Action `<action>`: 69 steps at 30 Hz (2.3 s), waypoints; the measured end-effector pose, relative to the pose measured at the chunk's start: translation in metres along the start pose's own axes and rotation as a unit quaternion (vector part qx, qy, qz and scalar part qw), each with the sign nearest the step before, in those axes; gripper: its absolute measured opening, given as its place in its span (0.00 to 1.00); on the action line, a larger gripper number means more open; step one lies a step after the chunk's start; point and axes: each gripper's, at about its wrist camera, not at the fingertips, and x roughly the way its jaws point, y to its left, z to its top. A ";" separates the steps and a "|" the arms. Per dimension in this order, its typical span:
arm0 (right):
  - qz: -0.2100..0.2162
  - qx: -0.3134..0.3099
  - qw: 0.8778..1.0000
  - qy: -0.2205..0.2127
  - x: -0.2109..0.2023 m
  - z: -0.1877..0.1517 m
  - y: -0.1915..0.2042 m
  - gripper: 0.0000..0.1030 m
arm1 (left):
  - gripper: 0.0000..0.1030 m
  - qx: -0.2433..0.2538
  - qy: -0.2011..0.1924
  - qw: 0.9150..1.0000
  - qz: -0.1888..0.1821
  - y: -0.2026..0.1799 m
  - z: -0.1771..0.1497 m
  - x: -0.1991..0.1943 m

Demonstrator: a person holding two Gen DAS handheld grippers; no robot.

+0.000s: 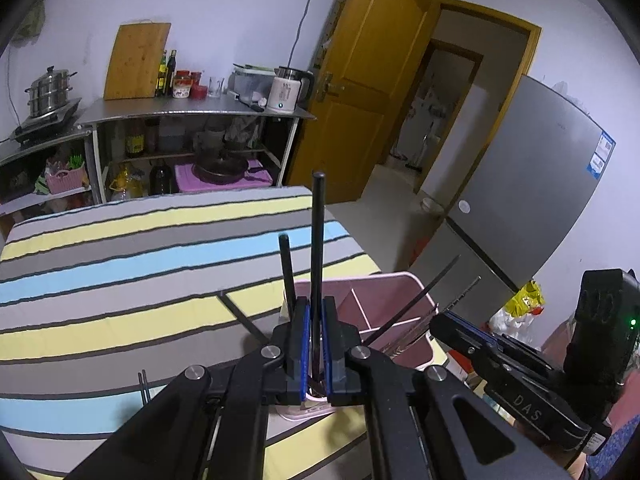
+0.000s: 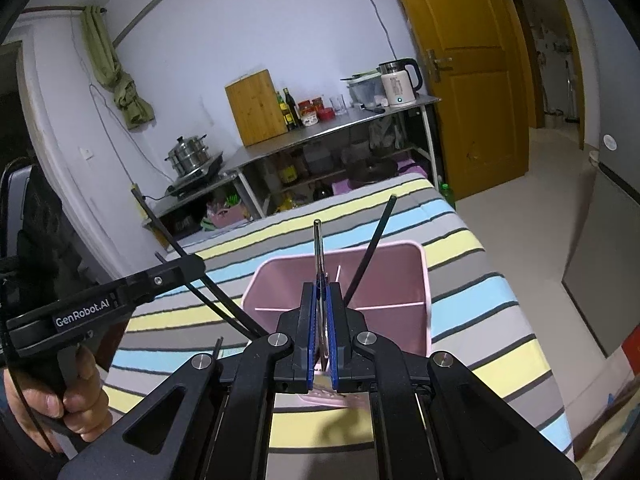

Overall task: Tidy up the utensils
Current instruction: 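Carry the held chopsticks with both tools and lower them into the pink holder, then open both tools to release the chopsticks and lift away from the holder, then close the left tool on a black chopstick while the right tool grasps another black chopstick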

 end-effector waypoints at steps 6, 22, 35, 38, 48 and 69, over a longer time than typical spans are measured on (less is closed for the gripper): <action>-0.001 0.005 1.000 0.021 0.013 -0.008 -0.003 0.05 | 0.05 -0.003 0.013 1.000 0.000 0.001 -0.009 0.010; 0.004 0.009 1.000 0.020 -0.006 -0.017 -0.001 0.12 | 0.07 -0.006 -0.003 1.000 -0.002 0.007 -0.027 -0.021; 0.027 -0.016 0.999 0.011 -0.039 -0.042 0.024 0.12 | 0.07 -0.021 -0.030 0.999 0.026 0.035 -0.075 -0.077; 0.032 -0.023 0.999 0.013 -0.043 -0.050 0.031 0.12 | 0.07 -0.025 -0.031 0.999 0.037 0.042 -0.088 -0.086; 0.053 -0.029 0.997 0.045 -0.038 -0.080 0.046 0.12 | 0.07 -0.051 -0.009 0.997 0.064 0.070 -0.136 -0.100; 0.071 -0.048 0.991 0.107 -0.002 -0.114 0.069 0.13 | 0.15 -0.097 0.047 0.988 0.109 0.128 -0.171 -0.050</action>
